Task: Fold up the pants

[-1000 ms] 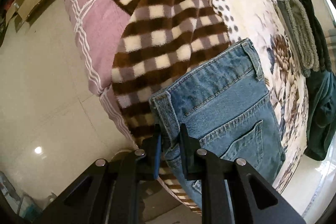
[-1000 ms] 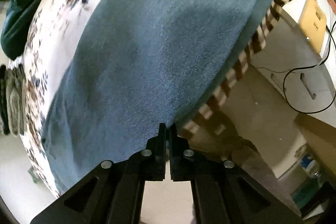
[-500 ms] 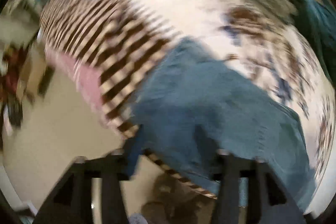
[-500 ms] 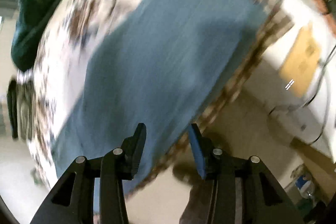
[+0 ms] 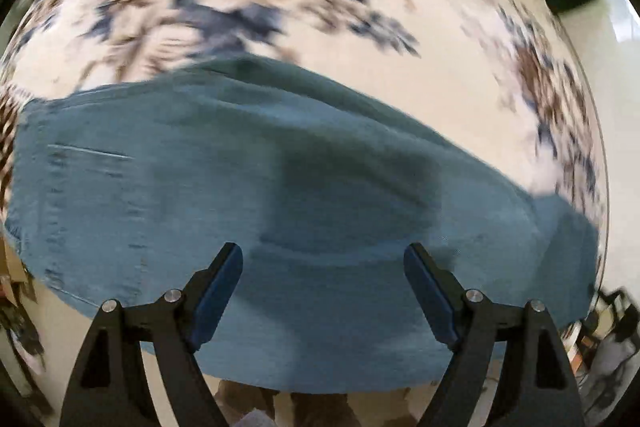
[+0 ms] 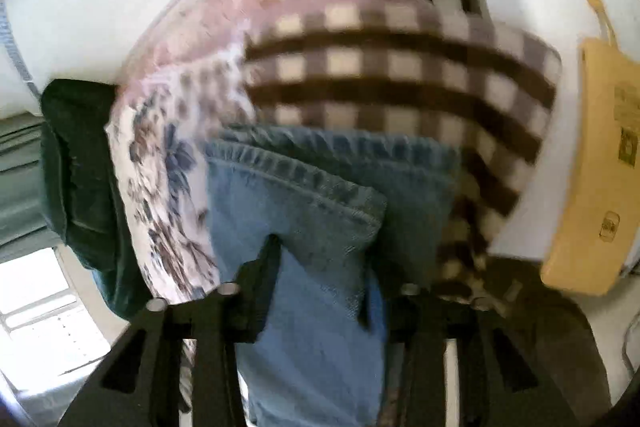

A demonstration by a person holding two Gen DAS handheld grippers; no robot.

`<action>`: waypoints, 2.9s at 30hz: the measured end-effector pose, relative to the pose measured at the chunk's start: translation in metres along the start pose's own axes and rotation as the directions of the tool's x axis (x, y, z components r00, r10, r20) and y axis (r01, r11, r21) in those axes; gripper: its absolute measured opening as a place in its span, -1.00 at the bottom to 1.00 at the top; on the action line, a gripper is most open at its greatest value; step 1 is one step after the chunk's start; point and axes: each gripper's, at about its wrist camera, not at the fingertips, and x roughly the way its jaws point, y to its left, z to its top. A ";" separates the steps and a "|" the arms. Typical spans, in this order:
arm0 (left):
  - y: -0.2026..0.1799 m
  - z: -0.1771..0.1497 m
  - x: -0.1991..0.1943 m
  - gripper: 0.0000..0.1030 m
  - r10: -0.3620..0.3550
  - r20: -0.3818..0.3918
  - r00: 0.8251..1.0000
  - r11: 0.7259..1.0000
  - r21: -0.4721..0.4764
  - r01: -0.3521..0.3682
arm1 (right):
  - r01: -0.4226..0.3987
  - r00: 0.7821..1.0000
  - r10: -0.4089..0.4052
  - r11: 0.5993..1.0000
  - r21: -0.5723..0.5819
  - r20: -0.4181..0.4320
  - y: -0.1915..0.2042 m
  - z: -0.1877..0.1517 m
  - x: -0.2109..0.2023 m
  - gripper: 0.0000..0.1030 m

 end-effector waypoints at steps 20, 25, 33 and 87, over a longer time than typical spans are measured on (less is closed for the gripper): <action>0.010 0.013 0.065 0.95 0.082 -0.113 0.990 0.995 -0.043 -0.088 | 0.437 0.899 -0.401 0.836 -0.331 0.175 0.018 0.016 -0.019 -0.42; 0.017 0.028 0.075 1.00 0.056 -0.140 0.989 0.996 -0.061 -0.065 | 0.378 0.922 -0.361 0.761 -0.527 0.139 0.084 -0.012 -0.023 -0.30; 0.048 0.056 0.011 1.00 0.054 -0.027 0.998 0.992 -0.110 -0.056 | -0.019 0.913 -0.374 0.360 -0.933 -0.163 0.227 -0.198 0.067 -0.06; 0.106 0.083 -0.005 1.00 0.159 0.017 0.987 0.987 -0.019 -0.158 | 0.000 0.908 -0.380 0.421 -0.907 -0.176 0.218 -0.298 0.120 0.01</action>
